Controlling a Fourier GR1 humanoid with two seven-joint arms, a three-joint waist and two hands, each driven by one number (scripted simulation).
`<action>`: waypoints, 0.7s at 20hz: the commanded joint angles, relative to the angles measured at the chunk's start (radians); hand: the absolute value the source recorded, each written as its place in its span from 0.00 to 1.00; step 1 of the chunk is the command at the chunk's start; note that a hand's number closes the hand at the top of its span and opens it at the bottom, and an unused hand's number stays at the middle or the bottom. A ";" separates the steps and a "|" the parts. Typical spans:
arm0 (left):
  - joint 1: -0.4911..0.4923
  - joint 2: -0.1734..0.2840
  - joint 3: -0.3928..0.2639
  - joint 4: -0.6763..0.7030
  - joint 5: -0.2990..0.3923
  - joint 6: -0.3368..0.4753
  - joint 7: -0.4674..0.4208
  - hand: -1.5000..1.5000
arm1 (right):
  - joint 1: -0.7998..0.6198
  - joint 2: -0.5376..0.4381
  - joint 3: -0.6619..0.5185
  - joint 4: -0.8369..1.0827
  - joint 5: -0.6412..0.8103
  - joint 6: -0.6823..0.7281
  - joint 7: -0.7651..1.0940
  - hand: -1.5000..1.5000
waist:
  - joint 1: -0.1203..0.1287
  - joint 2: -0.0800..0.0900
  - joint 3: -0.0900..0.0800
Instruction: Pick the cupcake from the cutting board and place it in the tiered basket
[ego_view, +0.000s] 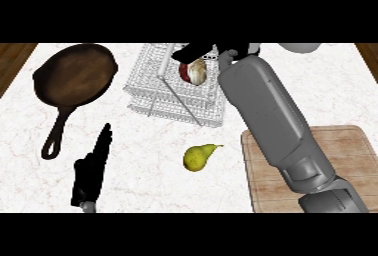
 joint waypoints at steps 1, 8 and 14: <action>0.032 -0.007 -0.017 -0.001 0.004 -0.014 0.014 0.50 | -0.014 0.015 -0.039 0.025 -0.149 -0.131 -0.082 0.00 | 0.015 0.004 -0.006; 0.070 -0.011 -0.015 -0.022 -0.013 0.015 0.037 0.50 | -0.023 -0.021 -0.101 -0.074 -0.055 -0.313 -0.071 0.00 | -0.034 -0.010 -0.006; 0.075 0.012 0.029 0.011 0.020 -0.011 0.001 0.50 | 0.101 -0.204 -0.166 -0.254 -0.056 -0.270 0.062 0.00 | -0.071 -0.018 -0.006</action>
